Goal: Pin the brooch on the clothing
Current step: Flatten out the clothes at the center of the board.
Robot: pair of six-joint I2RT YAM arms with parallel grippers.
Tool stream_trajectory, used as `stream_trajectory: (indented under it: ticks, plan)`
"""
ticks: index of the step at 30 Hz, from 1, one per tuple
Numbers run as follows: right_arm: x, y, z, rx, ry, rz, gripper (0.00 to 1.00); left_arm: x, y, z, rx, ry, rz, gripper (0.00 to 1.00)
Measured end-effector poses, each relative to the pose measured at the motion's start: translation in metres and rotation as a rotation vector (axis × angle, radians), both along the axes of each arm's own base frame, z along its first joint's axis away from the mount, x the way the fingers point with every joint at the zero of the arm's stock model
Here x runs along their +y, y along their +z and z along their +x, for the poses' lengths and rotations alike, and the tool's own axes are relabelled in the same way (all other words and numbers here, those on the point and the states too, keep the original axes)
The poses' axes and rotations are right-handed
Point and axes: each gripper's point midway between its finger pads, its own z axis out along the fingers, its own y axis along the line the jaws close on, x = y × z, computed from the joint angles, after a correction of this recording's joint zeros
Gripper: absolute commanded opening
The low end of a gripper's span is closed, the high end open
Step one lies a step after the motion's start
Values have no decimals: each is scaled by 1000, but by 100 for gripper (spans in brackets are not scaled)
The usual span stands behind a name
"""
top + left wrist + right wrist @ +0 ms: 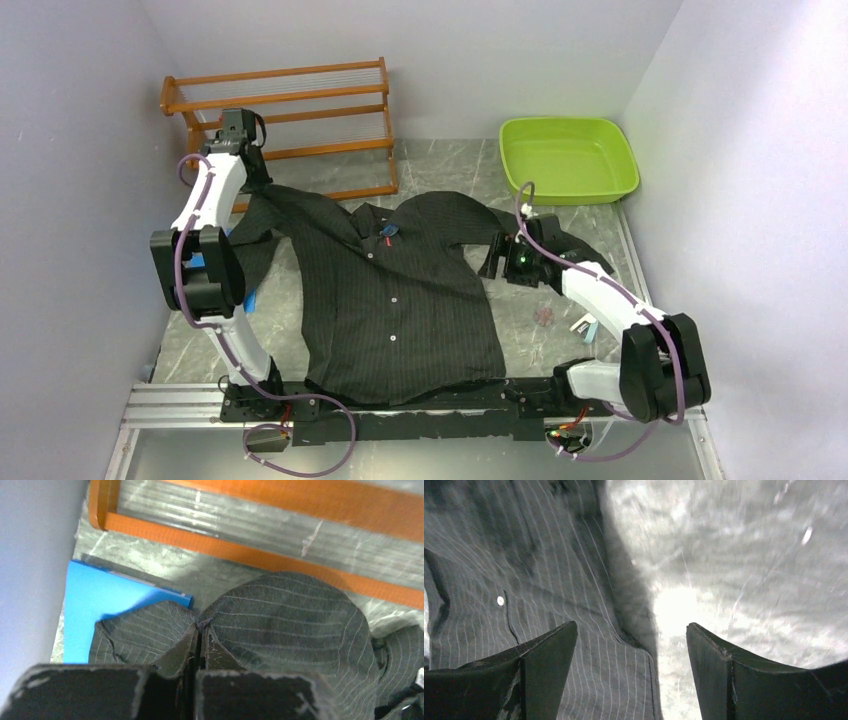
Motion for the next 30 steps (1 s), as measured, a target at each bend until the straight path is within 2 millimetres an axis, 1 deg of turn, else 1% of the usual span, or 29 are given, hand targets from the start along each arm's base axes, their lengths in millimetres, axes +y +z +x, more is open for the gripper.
stream_trajectory:
  ticks: [1, 3, 6, 7, 9, 12, 14, 15, 17, 19, 21, 22, 24, 25, 28, 29, 30]
  plan:
    - [0, 6, 5, -17, 8, -7, 86, -1, -5, -2, 12, -1, -4, 3]
    - [2, 20, 22, -60, 23, -19, 86, -3, -19, -10, 48, -6, -16, 3]
    - [15, 48, 71, -146, 55, -36, 84, -7, -39, -22, 101, -14, -38, 3]
    - [19, 53, 85, -162, 63, -40, 84, -10, -46, -26, 118, -19, -50, 3]
    - [33, 64, 122, -203, 84, -52, 82, -13, -55, -33, 143, -23, -68, 3]
    - [59, 67, 169, -243, 122, -67, 80, -17, -66, -41, 173, -30, -91, 3]
    - [77, 60, 191, -248, 151, -81, 78, -20, -71, -44, 183, -33, -107, 3]
    - [86, 55, 198, -249, 164, -87, 77, -21, -73, -46, 187, -33, -113, 3]
    - [104, 39, 212, -237, 198, -110, 75, -24, -74, -48, 189, -34, -128, 3]
    - [119, 21, 218, -215, 226, -136, 72, -26, -75, -49, 186, -39, -139, 3]
    - [128, 3, 223, -192, 239, -167, 65, -28, -74, -48, 182, -44, -147, 3]
    - [132, -6, 224, -185, 247, -182, 60, -29, -74, -49, 181, -46, -151, 3]
    - [135, -21, 223, -168, 249, -217, 47, -30, -74, -48, 180, -50, -157, 3]
    - [134, -25, 222, -164, 249, -232, 37, -30, -74, -48, 179, -51, -159, 3]
    - [128, -31, 225, -166, 236, -268, 6, -31, -74, -48, 178, -55, -164, 3]
    - [126, -30, 228, -170, 226, -275, 0, -32, -74, -48, 177, -56, -166, 3]
    - [124, -28, 232, -177, 218, -280, 0, -32, -74, -48, 177, -56, -166, 3]
